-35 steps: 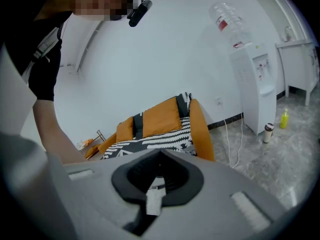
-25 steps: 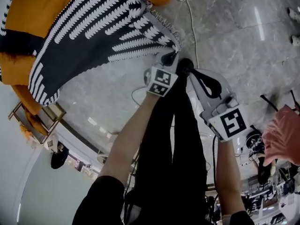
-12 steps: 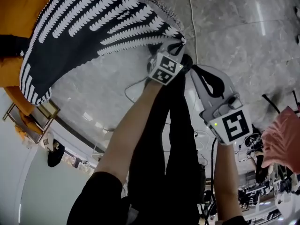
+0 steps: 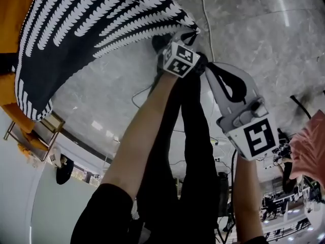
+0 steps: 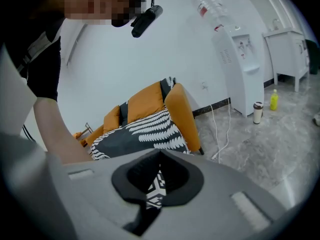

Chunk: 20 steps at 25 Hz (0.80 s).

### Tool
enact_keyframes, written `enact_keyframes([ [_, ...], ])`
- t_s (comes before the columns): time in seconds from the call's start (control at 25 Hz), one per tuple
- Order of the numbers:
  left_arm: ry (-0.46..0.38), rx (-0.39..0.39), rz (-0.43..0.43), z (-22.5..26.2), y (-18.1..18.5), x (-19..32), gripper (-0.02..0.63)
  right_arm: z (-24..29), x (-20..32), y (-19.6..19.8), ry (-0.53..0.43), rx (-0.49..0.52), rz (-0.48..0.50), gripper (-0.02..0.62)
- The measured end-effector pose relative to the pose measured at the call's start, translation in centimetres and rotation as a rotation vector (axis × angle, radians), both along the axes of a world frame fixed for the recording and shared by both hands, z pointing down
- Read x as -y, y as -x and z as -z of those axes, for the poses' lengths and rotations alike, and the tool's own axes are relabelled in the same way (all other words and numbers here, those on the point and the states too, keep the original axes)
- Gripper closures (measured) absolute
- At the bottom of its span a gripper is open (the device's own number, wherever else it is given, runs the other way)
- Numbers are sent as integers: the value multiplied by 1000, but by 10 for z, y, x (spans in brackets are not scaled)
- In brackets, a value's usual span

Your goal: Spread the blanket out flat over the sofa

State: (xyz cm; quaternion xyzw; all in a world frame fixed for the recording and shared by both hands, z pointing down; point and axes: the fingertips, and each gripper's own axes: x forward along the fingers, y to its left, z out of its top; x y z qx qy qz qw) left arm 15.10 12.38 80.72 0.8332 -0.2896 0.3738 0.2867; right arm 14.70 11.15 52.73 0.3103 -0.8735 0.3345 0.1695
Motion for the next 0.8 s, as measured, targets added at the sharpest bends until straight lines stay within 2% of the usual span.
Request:
enact_keyframes([
  [0.08,5,19,-16,-14,3,0,591,-11,-7,0,15,-3,1,593],
  [0.16,6,74,-65,-30,6,0,592,-22,-12,0,31,-6,3,593],
  [0.32,10,231,-216,-69,15,0,592,-42,-19,1,50,2,-5,592],
  [0.44,26,320,-335,-87,14,-4,594,-45,-24,-4,69,9,-15,593],
  [0.52,47,338,-369,-93,10,-4,594,-45,-25,-6,77,11,-15,593],
  [0.8,85,318,-357,-103,1,4,595,-52,-17,-4,84,20,-33,594],
])
